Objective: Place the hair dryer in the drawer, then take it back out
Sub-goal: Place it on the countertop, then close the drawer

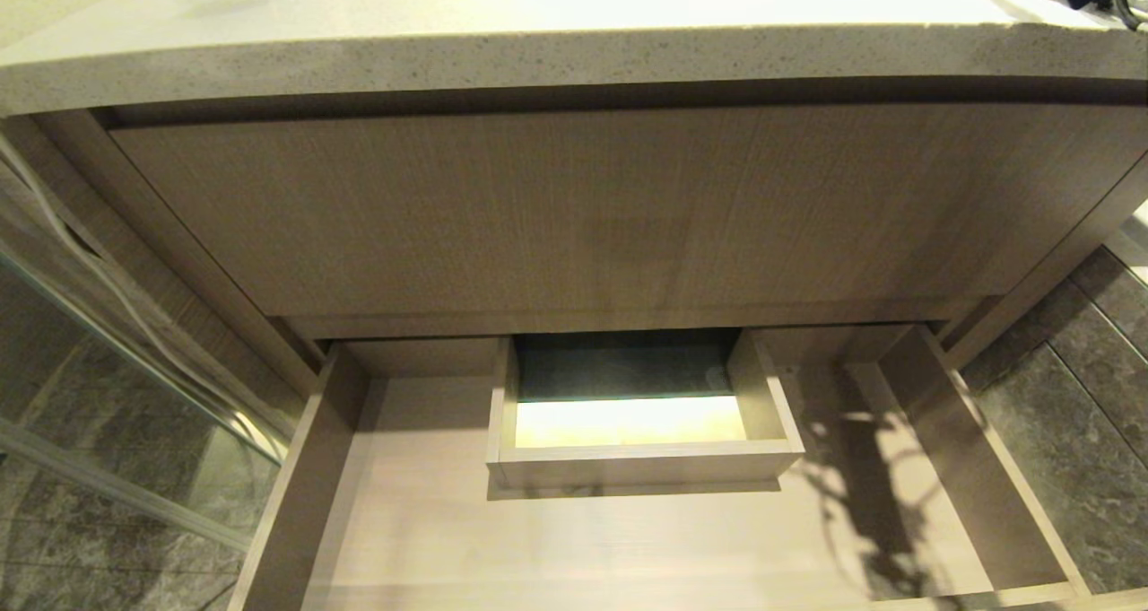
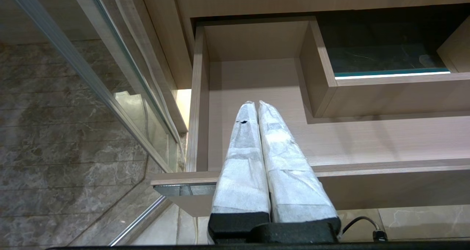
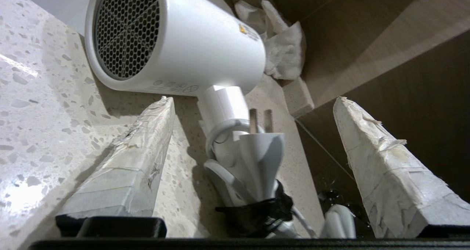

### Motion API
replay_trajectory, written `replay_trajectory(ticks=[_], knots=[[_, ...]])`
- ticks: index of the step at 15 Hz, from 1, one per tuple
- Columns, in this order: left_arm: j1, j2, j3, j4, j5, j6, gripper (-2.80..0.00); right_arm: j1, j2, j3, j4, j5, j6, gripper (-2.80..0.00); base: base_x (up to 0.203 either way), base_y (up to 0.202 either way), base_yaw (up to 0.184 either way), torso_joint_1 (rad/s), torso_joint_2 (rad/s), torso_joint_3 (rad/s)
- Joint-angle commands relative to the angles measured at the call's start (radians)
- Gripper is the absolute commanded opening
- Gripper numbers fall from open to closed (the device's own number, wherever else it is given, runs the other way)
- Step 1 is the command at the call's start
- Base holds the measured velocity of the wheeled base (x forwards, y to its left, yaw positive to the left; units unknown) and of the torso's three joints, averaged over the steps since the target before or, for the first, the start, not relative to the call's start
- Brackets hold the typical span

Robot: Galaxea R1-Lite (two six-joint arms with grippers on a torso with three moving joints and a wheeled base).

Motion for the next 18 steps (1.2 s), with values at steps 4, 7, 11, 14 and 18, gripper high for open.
replay_trajectory(ticks=[4, 7, 11, 14, 18], knots=[[0.0, 0.0, 0.0, 0.0, 0.0, 0.0, -2.8, 0.0, -0.203, 0.096, 0.088, 0.045, -0.017, -2.8, 0.0, 0.0, 0.0, 0.0, 0.0, 0.0], [0.0, 0.0, 0.0, 0.0, 0.0, 0.0, -2.8, -0.001, -0.322, 0.212, 0.107, 0.047, -0.017, -2.8, 0.0, 0.0, 0.0, 0.0, 0.0, 0.0], [0.0, 0.0, 0.0, 0.0, 0.0, 0.0, -2.8, -0.03, -0.555, 0.477, 0.143, 0.02, -0.018, -2.8, 0.0, 0.0, 0.0, 0.0, 0.0, 0.0], [0.0, 0.0, 0.0, 0.0, 0.0, 0.0, -2.8, -0.075, -0.663, 0.665, 0.246, -0.044, -0.017, -2.8, 0.0, 0.0, 0.0, 0.0, 0.0, 0.0], [0.0, 0.0, 0.0, 0.0, 0.0, 0.0, -2.8, -0.117, -0.736, 0.847, 0.718, -0.249, 0.067, -2.8, 0.0, 0.0, 0.0, 0.0, 0.0, 0.0]])
